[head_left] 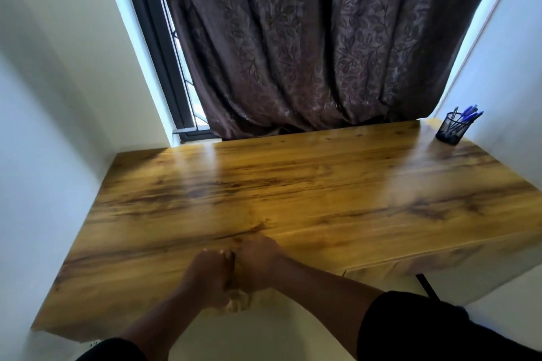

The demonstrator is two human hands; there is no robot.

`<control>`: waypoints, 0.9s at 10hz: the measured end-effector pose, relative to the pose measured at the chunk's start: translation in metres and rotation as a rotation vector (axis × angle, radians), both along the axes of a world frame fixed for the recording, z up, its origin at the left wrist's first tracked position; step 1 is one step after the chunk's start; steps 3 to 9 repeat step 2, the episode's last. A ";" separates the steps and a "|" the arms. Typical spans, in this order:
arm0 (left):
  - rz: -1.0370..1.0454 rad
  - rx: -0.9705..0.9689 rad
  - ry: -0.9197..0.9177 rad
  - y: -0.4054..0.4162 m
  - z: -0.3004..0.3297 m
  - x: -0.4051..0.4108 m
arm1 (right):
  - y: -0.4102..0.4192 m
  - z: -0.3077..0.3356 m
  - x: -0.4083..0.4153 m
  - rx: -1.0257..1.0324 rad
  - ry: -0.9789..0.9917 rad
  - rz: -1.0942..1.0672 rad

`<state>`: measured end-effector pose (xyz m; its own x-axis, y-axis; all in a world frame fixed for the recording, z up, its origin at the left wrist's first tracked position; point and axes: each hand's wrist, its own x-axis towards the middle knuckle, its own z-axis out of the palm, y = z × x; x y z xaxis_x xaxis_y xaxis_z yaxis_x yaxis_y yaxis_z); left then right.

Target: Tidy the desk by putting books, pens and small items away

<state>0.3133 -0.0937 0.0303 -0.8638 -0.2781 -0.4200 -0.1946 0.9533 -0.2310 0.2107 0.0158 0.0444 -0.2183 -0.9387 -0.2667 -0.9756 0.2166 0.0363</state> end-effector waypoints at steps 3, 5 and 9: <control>0.060 0.024 -0.163 0.016 0.028 -0.045 | 0.016 -0.020 -0.032 -0.113 -0.221 -0.006; 0.060 0.024 -0.163 0.016 0.028 -0.045 | 0.016 -0.020 -0.032 -0.113 -0.221 -0.006; 0.060 0.024 -0.163 0.016 0.028 -0.045 | 0.016 -0.020 -0.032 -0.113 -0.221 -0.006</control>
